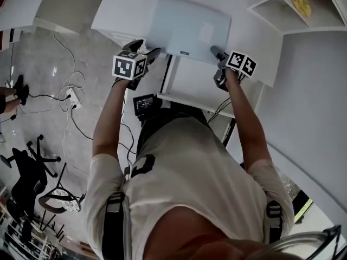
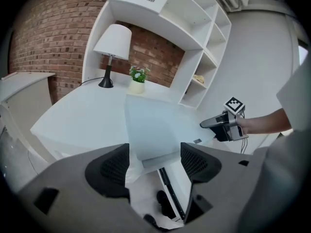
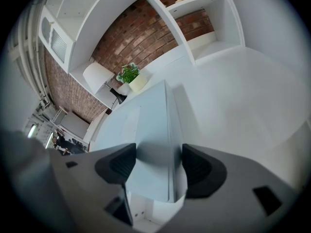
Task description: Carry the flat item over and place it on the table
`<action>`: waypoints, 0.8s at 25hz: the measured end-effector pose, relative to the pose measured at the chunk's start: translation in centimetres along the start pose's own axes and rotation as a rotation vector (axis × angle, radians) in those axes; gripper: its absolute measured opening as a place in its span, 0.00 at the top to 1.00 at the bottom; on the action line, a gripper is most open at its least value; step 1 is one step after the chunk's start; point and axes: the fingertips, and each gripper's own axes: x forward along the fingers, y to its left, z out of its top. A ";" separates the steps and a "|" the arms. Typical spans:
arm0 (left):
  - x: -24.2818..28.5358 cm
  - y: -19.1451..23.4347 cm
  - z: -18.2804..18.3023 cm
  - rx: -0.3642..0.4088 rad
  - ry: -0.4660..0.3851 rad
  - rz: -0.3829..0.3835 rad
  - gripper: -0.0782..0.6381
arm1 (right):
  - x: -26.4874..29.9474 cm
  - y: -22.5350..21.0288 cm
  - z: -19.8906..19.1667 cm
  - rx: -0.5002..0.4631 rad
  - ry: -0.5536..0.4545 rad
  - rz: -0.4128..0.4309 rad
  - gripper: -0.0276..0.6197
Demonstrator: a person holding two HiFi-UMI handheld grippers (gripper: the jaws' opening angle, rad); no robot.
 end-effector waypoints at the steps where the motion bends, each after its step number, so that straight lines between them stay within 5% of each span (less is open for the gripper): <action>1: 0.6 0.1 -0.1 0.013 0.019 0.018 0.42 | 0.0 0.0 0.0 0.002 -0.004 -0.002 0.49; 5: 1.6 0.6 -0.3 0.014 0.044 0.074 0.52 | -0.1 0.0 0.0 0.006 -0.013 -0.004 0.49; 10: 2.8 1.5 1.3 -0.035 0.039 0.127 0.53 | 0.6 -0.1 1.5 -0.005 -0.041 -0.011 0.49; 20: 5.2 3.9 5.3 -0.002 0.026 0.255 0.54 | 2.2 -0.3 6.1 -0.170 -0.040 -0.164 0.39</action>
